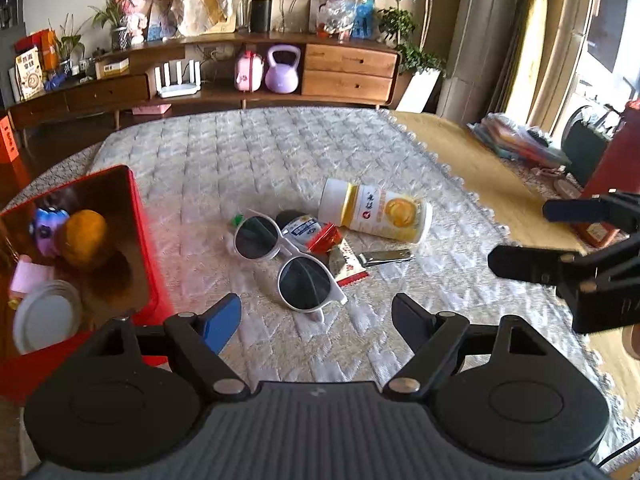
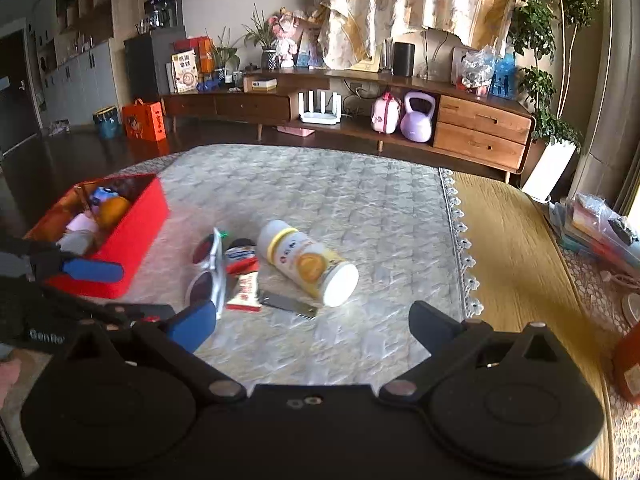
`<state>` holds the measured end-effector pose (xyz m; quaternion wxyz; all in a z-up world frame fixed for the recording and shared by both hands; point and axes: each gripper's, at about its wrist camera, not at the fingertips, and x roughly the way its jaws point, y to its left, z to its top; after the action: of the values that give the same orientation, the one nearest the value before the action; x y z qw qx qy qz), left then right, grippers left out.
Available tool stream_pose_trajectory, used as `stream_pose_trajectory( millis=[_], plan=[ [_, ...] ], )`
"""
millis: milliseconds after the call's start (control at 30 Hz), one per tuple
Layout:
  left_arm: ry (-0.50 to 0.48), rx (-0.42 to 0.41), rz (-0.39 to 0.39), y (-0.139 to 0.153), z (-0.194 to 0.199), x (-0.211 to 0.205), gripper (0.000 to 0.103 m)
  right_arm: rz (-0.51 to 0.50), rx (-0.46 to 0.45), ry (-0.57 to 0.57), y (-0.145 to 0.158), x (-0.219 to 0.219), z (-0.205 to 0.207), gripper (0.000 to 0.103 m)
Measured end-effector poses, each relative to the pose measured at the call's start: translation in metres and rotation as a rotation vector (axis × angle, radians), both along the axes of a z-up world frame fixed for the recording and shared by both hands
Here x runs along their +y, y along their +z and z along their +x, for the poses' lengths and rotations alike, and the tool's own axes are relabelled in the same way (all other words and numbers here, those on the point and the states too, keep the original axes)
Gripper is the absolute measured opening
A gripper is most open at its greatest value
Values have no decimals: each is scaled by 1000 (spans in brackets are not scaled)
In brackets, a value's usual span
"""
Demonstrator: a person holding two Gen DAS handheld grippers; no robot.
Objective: Organize rigid objects
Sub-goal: 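Move left tool toward the white sunglasses while right tool grasps the white-yellow bottle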
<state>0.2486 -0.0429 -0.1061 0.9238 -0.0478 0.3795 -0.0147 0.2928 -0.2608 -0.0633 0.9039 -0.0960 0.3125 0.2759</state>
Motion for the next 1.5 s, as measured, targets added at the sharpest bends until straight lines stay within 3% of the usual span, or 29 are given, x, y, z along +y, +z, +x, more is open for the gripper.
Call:
stream_pose_trajectory(
  millis=[200, 367, 533, 767, 967, 1033, 1233, 1333, 1500],
  plan=[
    [25, 28, 3, -20, 21, 1, 82, -58, -9, 39, -14, 15, 32, 102],
    [32, 29, 10, -33, 36, 4, 82, -174, -58, 148, -26, 38, 52, 99],
    [45, 43, 1, -44, 47, 8, 82, -238, -66, 215, -36, 55, 73, 91],
    [31, 18, 18, -49, 50, 5, 82, -219, -16, 255, -45, 67, 95, 84],
    [14, -1, 26, -50, 49, 1, 82, -272, -2, 280, -56, 77, 97, 76],
    [11, -4, 31, -51, 48, 1, 82, -266, 9, 278, -57, 78, 97, 68],
    [13, -16, 34, -50, 46, 2, 70, -267, 7, 249, -58, 80, 91, 56],
    [2, -21, 41, -49, 45, 1, 54, -255, 20, 209, -57, 80, 88, 46],
    [-5, -18, 50, -48, 45, 2, 51, -222, 18, 115, -56, 74, 78, 44]
  ],
)
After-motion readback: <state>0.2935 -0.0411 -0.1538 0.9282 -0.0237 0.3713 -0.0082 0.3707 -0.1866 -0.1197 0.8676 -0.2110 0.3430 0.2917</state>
